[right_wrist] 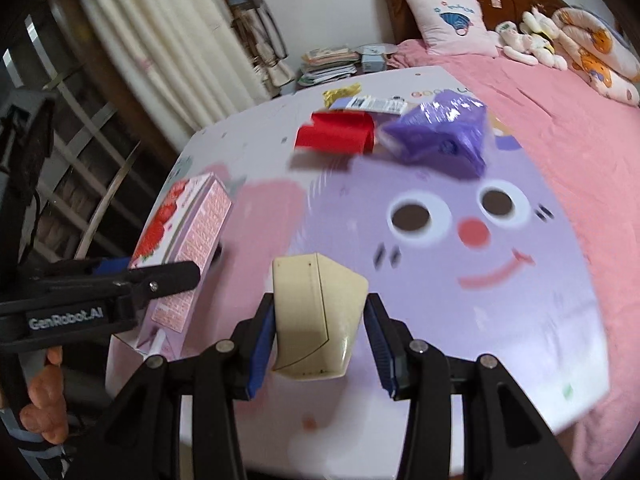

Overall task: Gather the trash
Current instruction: 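Carry the carton and block over the bin and open both tools to drop them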

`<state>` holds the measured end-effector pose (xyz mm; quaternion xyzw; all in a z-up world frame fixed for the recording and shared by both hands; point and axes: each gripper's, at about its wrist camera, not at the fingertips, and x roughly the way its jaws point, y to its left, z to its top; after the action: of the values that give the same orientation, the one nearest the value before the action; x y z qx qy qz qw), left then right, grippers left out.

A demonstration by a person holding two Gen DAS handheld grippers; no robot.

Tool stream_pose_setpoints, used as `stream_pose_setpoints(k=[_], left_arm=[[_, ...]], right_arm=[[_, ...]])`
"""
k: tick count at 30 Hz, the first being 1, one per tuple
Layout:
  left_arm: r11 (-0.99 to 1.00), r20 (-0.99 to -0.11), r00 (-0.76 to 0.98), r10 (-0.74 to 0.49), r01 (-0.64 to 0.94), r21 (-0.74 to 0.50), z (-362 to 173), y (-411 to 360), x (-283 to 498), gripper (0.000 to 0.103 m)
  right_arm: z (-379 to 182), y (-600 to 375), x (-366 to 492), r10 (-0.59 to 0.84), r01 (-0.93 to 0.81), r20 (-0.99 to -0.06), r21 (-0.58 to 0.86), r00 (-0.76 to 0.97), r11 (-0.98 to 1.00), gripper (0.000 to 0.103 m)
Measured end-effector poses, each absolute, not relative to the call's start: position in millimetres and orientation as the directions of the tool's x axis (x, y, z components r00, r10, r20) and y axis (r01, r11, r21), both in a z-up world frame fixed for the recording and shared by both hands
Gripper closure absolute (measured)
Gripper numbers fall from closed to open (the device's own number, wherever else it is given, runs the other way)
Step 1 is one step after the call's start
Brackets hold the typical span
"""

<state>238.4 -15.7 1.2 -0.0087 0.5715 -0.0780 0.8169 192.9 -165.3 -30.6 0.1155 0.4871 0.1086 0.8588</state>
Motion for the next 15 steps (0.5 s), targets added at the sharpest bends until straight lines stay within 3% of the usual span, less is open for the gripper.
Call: stream_pose_setpoints(k=[8,15], left_arm=[[0.986,-0.935,0.32,-0.156,0.105,-0.128,-6,-44,118,0.049],[0.985,-0.962,0.228,-0.147,0.125,-0.121,-34,-63,50,0.049]], right_arm=[[-41,-197,87,0.331,-0.18,-0.847,0.28,0.416,0.943,0.059],[-76,-215,26,0.349,-0.149,-0.881,0.318,0.318,0.936,0.059]])
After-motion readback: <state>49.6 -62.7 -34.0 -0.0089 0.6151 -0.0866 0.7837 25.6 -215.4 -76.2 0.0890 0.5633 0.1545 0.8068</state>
